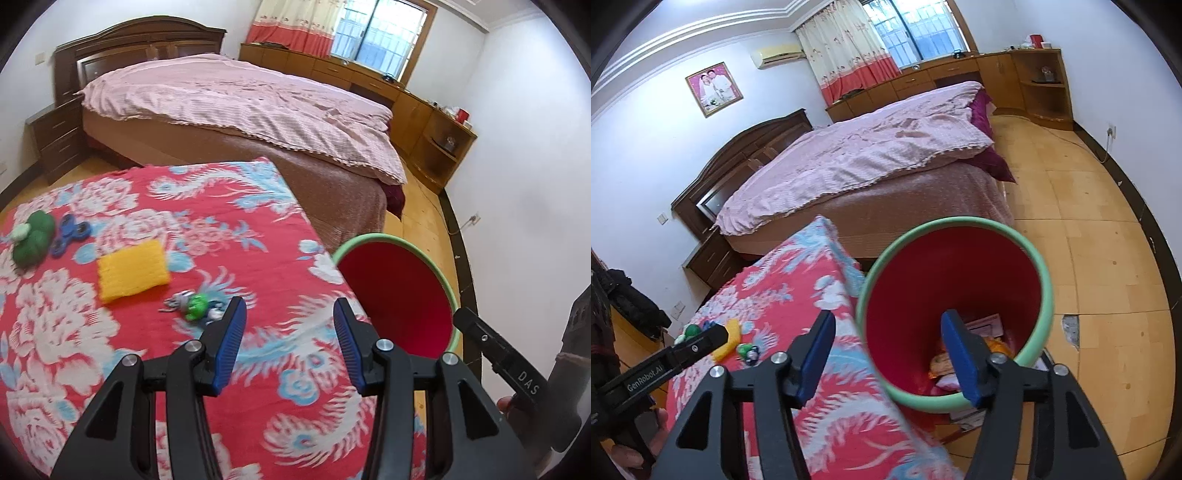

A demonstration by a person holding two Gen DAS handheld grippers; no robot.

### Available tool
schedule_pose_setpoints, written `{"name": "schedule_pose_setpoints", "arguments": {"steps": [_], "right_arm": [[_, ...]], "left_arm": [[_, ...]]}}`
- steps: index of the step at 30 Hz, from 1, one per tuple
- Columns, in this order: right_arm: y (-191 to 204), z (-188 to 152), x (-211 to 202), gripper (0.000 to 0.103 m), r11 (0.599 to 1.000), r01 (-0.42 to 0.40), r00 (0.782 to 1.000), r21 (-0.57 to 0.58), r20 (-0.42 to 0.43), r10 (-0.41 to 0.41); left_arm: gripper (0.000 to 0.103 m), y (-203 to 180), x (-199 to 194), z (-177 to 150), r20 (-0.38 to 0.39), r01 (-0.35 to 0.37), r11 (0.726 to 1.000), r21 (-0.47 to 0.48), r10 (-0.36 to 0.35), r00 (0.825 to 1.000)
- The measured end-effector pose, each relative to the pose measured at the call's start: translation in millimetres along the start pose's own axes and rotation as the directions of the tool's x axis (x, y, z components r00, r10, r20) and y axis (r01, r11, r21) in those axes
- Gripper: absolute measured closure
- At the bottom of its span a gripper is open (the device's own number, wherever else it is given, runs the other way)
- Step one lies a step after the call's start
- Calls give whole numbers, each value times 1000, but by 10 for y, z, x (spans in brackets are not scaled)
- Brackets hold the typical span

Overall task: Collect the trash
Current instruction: 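Move both open tools back over the table toward the yellow sponge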

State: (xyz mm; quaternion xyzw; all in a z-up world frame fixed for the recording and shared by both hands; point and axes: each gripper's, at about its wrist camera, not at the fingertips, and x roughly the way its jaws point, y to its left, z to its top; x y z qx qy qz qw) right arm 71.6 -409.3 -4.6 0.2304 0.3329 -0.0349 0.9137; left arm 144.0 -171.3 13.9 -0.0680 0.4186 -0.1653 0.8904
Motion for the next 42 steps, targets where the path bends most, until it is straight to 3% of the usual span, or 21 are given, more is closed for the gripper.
{"name": "schedule_pose_setpoints", "arguments": {"steps": [16, 32, 38, 42], "right_arm": [[702, -148, 154, 28, 997, -52, 998, -54, -43, 50], [869, -142, 603, 24, 998, -11, 996, -54, -86, 7], [795, -118, 796, 24, 1000, -8, 993, -30, -115, 5], [777, -124, 896, 24, 1000, -16, 991, -24, -133, 12]], "left_arm": [[54, 811, -270, 18, 38, -67, 991, -115, 72, 997], [50, 1326, 254, 57, -41, -98, 978, -184, 92, 995], [49, 1313, 487, 93, -75, -104, 982, -154, 94, 993], [48, 1254, 588, 144, -67, -151, 983, -101, 145, 987]]}}
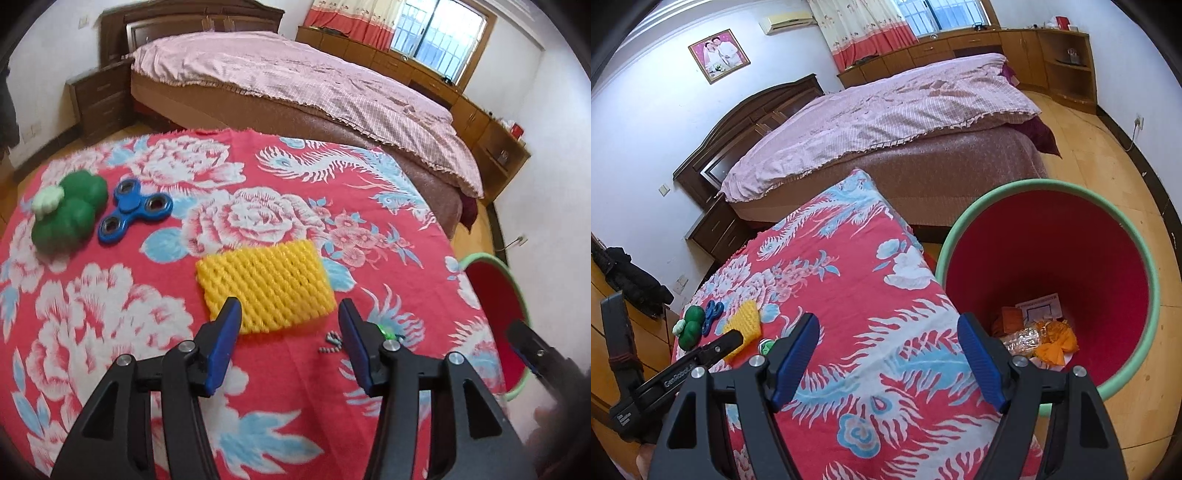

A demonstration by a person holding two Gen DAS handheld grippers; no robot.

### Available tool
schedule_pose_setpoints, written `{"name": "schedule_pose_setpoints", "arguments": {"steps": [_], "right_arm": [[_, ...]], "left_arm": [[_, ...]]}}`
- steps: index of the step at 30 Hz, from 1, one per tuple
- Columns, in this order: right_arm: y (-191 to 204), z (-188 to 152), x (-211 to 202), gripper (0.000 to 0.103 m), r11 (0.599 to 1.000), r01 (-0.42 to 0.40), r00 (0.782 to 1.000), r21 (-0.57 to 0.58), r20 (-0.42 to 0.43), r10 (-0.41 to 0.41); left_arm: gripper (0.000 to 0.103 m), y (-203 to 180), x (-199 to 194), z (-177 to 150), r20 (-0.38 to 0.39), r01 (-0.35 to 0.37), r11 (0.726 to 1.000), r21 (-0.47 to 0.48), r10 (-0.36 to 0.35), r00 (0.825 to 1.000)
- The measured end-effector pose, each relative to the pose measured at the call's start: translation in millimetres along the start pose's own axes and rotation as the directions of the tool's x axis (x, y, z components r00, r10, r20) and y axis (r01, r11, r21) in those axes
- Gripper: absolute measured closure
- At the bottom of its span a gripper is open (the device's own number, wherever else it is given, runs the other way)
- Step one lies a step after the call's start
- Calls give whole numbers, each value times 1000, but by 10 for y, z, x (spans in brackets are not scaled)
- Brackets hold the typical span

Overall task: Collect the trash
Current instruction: 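Move both open tools back over the table toward the yellow sponge, then grasp the yellow mesh sponge with the left tool while the right tool grasps the green figure keychain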

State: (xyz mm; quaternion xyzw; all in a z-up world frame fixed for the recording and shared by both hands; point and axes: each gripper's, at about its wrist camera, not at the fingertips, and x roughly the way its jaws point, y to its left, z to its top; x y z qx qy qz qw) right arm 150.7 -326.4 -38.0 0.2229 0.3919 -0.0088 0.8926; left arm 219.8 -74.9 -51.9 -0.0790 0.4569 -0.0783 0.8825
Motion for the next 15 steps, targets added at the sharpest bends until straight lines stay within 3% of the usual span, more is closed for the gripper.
{"name": "schedule_pose_setpoints", "arguments": {"steps": [13, 15], "right_arm": [[-44, -24, 70, 24, 1000, -18, 1000, 12, -19, 18], [-40, -29, 64, 24, 1000, -21, 1000, 10, -19, 21]], "left_arm": [[44, -187, 190, 24, 22, -107, 988, 116, 105, 994], [50, -179, 188, 15, 35, -124, 984, 127, 121, 992]]}}
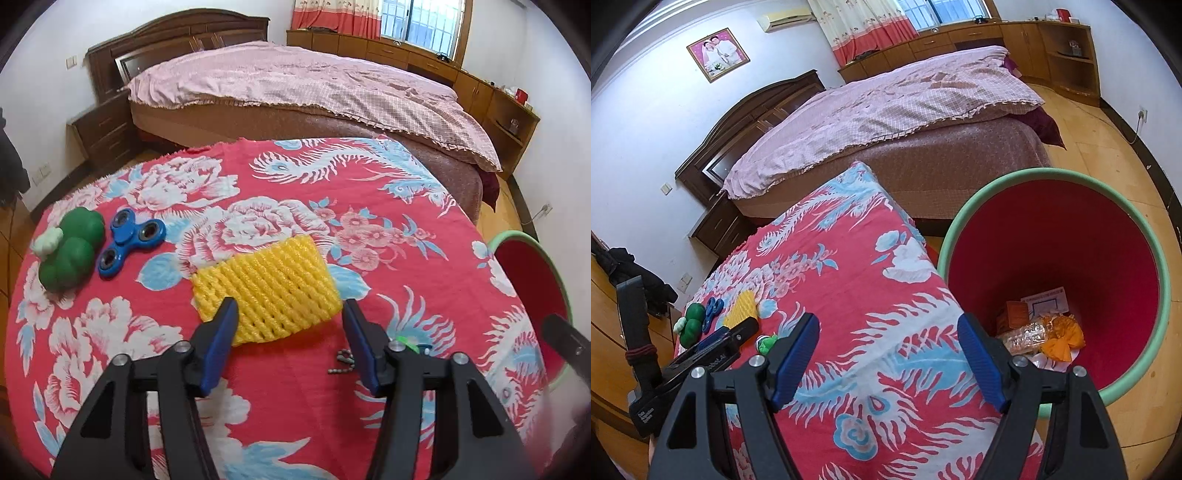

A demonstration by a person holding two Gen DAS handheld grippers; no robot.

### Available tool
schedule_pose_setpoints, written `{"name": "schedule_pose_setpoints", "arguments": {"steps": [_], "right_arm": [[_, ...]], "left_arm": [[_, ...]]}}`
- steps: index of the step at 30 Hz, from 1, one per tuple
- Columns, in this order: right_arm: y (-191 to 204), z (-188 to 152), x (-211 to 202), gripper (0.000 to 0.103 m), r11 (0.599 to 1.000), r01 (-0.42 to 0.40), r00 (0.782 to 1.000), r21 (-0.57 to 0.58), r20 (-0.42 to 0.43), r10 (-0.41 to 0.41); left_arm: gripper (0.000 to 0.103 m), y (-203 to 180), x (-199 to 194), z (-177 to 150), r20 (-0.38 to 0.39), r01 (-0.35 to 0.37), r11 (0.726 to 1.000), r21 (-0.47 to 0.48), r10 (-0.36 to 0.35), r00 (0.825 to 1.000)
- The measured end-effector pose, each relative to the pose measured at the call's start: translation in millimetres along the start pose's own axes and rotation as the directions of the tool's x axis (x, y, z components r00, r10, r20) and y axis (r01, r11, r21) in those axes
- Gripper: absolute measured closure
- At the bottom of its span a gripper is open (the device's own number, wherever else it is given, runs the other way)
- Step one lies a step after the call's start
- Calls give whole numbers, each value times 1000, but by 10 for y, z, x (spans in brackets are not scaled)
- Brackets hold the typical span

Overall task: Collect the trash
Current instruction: 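Grasp the yellow mesh sponge with the left tool while the right tool grasps the green figure keychain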

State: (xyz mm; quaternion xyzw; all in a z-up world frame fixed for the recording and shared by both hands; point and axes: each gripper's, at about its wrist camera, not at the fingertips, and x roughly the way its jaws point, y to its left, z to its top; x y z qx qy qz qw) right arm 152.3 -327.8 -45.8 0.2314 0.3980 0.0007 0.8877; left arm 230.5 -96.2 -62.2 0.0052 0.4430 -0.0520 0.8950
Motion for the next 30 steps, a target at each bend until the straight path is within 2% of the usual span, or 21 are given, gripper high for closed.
{"name": "schedule_pose_setpoints", "arguments": {"steps": [5, 9, 12, 17, 22, 30], "right_arm": [[15, -6, -25, 24, 1000, -3, 1000, -2, 2, 3], [53, -20, -74, 24, 1000, -6, 1000, -9, 7, 6], [96, -22, -107, 24, 1000, -6, 1000, -18, 9, 6], [207, -45, -149, 24, 999, -12, 1000, -42, 6, 12], [371, -108, -151, 24, 997, -22, 1000, -75, -8, 21], [718, -253, 4, 24, 988, -37, 997, -150, -67, 27]], "left_arm": [[66, 43, -28, -17, 12, -18, 1000, 10, 17, 1000], [85, 197, -76, -9, 6, 33, 998, -55, -33, 999], [90, 316, -131, -24, 9, 64, 992, -105, -64, 998], [90, 432, -317, -82, 41, 88, 987, -136, -84, 996], [90, 627, -536, -194, 64, 136, 969, -207, -126, 990], [90, 938, -775, -361, 85, 133, 954, -268, -114, 990]]}}
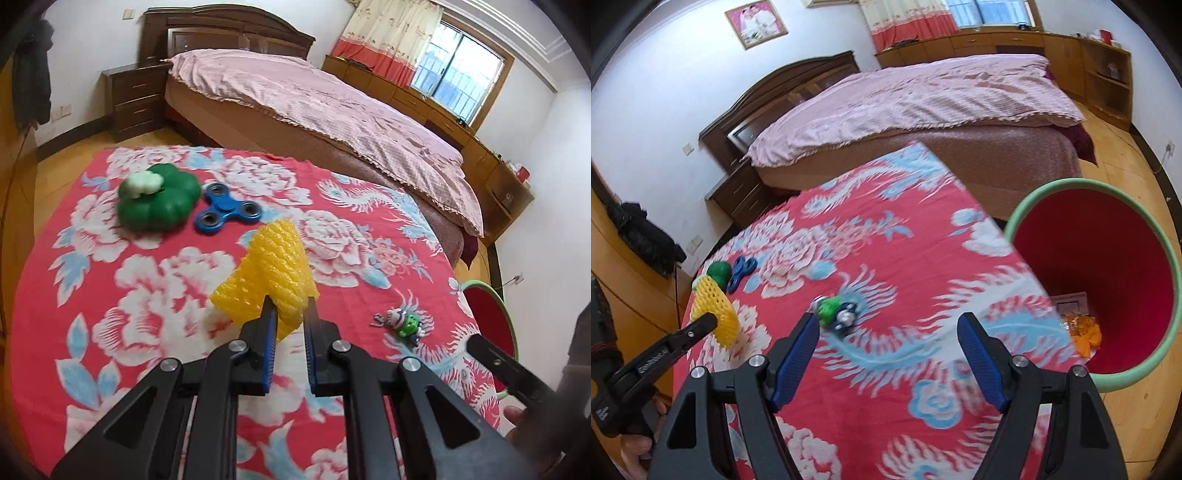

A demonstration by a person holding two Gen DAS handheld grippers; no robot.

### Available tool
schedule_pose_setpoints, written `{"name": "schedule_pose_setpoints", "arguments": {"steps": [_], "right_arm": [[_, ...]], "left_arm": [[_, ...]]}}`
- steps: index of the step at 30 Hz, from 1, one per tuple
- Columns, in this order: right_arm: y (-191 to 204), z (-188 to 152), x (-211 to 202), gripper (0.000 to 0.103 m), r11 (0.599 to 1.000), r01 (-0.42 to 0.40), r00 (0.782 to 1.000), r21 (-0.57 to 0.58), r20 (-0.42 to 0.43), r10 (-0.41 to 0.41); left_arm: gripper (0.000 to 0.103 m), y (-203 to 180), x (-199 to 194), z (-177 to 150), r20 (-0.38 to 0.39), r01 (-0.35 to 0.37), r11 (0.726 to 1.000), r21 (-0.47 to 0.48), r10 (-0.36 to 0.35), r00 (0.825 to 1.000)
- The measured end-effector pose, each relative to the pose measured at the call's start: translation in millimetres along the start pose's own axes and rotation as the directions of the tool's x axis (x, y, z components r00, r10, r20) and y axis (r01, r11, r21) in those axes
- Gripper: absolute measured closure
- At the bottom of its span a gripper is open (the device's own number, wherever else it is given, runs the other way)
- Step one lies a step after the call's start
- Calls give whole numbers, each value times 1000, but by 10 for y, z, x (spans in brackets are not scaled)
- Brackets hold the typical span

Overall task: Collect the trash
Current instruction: 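Grasp the yellow mesh sponge with the left tool while the right tool grasps the green figure keychain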

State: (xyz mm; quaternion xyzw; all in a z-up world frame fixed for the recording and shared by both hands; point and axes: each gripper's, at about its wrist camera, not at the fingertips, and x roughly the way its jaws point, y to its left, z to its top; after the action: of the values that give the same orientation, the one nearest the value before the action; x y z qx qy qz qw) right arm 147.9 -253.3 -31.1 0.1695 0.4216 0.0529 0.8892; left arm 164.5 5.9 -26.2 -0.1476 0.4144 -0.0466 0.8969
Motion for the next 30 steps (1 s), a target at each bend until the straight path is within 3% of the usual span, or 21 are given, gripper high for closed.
{"name": "schedule_pose_setpoints", "arguments": {"steps": [5, 11, 19, 26, 30], "right_arm": [[268, -57, 201, 24, 998, -3, 999, -64, -41, 0], [446, -83, 462, 32, 995, 24, 997, -99, -73, -32], [569, -102, 603, 36, 983, 106, 993, -148, -30, -112], [612, -131, 617, 67, 970, 157, 987, -185, -4, -160], [611, -142, 611, 67, 970, 152, 988, -187, -5, -156]], "left_arm": [[90, 192, -70, -23, 10, -15, 999, -33, 15, 1000], [90, 338, -136, -32, 17, -12, 998, -61, 13, 1000], [90, 411, -181, -88, 26, 4, 997, -83, -2, 1000], [90, 439, -216, -142, 25, 30, 996, -89, -28, 999], [90, 457, -283, -180, 33, 34, 995, -92, -31, 999]]}}
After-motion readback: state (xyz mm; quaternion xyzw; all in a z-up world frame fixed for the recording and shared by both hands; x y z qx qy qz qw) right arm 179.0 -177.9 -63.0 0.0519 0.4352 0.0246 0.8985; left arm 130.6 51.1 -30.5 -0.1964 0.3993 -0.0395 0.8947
